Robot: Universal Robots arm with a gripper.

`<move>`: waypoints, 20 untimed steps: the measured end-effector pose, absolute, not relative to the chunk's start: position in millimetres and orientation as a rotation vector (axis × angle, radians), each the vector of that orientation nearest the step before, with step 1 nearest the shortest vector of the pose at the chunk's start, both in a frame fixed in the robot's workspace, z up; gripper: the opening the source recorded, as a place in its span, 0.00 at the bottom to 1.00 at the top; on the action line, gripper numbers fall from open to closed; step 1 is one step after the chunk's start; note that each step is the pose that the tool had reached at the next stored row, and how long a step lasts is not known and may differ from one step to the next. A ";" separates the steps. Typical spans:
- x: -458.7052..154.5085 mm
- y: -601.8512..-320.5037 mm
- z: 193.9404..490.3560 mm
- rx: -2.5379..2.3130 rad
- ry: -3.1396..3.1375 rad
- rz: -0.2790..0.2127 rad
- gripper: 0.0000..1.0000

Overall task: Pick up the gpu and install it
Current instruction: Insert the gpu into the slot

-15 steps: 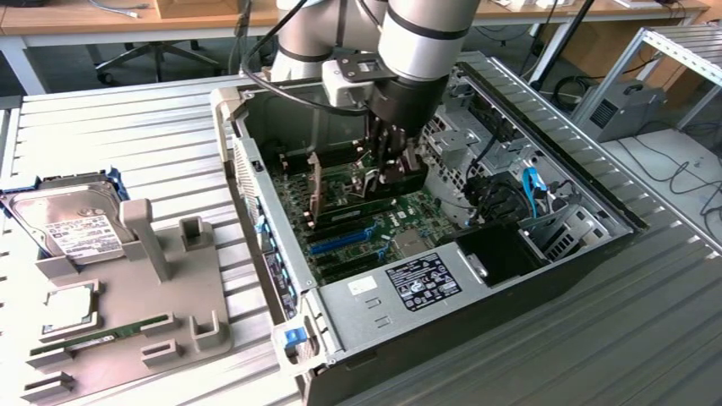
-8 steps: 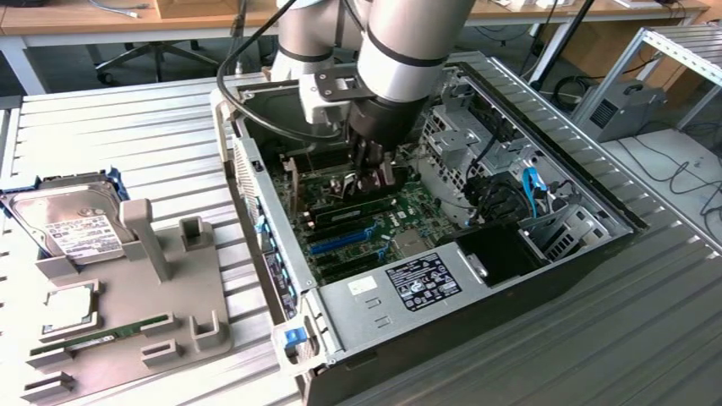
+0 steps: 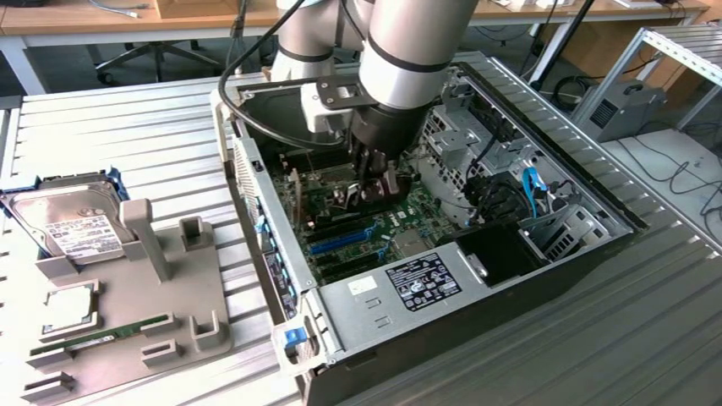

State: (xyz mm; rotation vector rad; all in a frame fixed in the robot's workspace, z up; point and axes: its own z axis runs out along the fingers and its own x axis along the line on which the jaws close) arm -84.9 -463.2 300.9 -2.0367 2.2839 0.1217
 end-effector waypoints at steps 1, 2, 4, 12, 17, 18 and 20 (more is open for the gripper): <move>-85.3 -463.8 300.5 -2.037 2.284 0.121 0.29; -85.7 -464.5 299.9 -2.037 2.284 0.121 0.29; -86.6 -466.5 299.0 -2.037 2.284 0.121 0.29; -91.8 -472.0 292.8 -2.039 2.286 0.118 0.29; -92.2 -473.3 290.3 -2.080 2.258 0.110 0.29; -92.1 -473.3 290.0 -2.097 2.248 0.105 0.29; -92.2 -472.9 289.7 -2.120 2.252 0.076 0.29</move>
